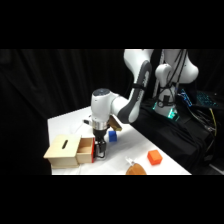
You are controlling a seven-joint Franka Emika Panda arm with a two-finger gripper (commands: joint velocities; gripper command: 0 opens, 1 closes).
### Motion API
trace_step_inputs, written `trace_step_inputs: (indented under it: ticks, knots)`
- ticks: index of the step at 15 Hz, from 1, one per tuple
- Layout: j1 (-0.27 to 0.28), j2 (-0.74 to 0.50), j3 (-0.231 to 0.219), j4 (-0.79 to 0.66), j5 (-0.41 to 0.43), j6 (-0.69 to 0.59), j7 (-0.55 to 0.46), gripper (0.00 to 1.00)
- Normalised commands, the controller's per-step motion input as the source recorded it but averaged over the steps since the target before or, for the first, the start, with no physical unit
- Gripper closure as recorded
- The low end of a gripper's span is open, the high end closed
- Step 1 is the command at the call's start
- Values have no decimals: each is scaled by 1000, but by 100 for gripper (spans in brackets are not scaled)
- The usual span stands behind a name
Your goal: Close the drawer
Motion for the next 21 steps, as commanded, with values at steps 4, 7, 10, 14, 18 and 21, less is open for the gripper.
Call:
trace_step_inputs:
  ticks: [4, 7, 10, 14, 18, 21]
  knots:
    - [116, 127, -127, 220, -103, 76, 188, 0]
    - [87, 116, -103, 264, -83, 49, 164, 0]
    - [59, 132, -75, 300, -49, 57, 141, 0]
    - [62, 166, -90, 342, -37, 60, 135, 0]
    - [65, 188, -89, 364, -23, 45, 127, 0]
    - [59, 186, -81, 360, -2, 35, 119, 0]
